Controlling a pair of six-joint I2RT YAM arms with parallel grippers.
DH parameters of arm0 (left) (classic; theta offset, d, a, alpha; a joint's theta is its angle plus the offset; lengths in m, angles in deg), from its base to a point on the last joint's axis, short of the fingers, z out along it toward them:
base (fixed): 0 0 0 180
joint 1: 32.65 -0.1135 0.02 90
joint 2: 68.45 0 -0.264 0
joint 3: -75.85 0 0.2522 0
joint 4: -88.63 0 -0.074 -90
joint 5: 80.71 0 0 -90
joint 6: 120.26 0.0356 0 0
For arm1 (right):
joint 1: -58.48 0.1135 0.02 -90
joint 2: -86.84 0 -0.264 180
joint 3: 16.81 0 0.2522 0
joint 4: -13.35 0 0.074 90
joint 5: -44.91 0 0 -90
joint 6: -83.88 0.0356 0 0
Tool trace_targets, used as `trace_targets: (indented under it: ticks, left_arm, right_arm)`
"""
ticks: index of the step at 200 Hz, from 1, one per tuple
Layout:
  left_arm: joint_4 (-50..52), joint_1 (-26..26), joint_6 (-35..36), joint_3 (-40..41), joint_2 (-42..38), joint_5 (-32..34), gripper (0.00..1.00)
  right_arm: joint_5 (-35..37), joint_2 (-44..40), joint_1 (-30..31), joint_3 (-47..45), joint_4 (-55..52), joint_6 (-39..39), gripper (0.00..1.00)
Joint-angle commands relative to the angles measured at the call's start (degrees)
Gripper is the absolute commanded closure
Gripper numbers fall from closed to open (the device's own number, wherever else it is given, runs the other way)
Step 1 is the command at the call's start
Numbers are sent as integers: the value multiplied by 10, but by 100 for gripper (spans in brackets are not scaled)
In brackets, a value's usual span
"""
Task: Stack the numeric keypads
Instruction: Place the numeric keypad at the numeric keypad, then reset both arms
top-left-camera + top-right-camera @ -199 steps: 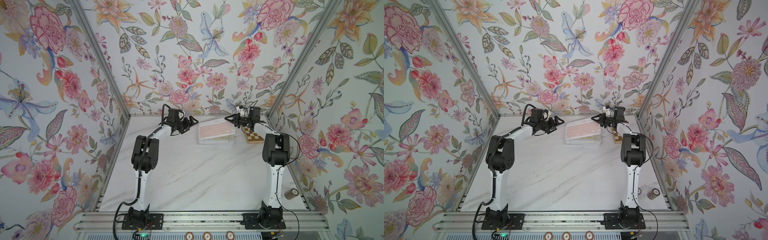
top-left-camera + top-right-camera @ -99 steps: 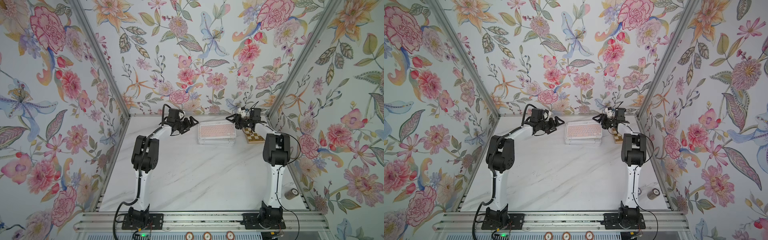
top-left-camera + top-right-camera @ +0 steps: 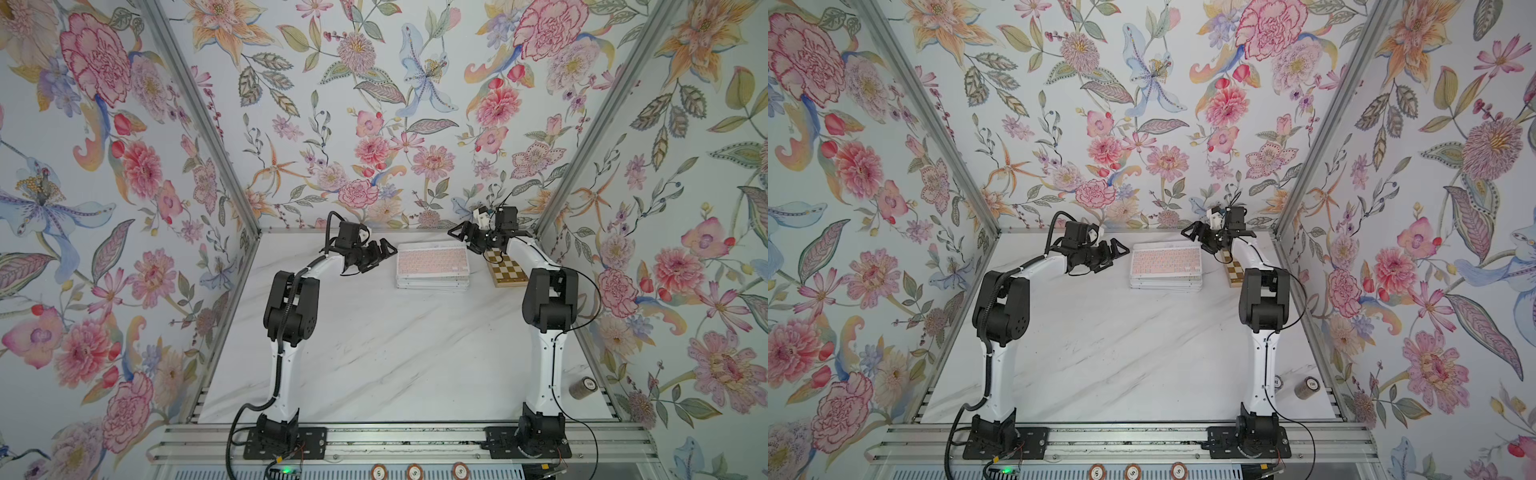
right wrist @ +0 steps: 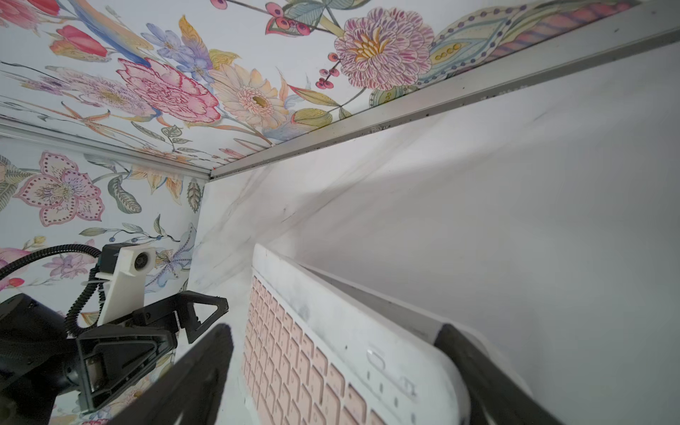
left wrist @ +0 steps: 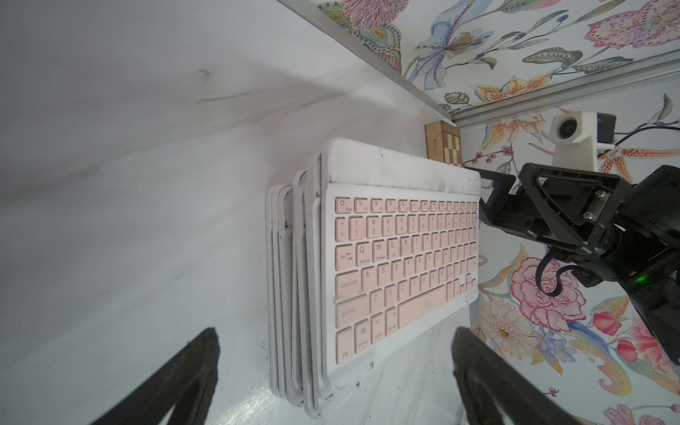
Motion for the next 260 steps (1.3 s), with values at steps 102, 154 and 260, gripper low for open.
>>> trace_targets:
  ticks: [102, 154, 260]
  left_arm:
    - [10, -29, 176, 171, -233, 217, 1]
    - [-127, -34, 291, 433, -432, 699, 1]
    - [-627, -158, 410, 755, -425, 626, 1]
  right_arm:
    - [157, -149, -37, -49, -68, -95, 1]
    - [457, -371, -8, -389, 36, -101, 1]
    - [696, -578, 41, -922, 607, -226, 1]
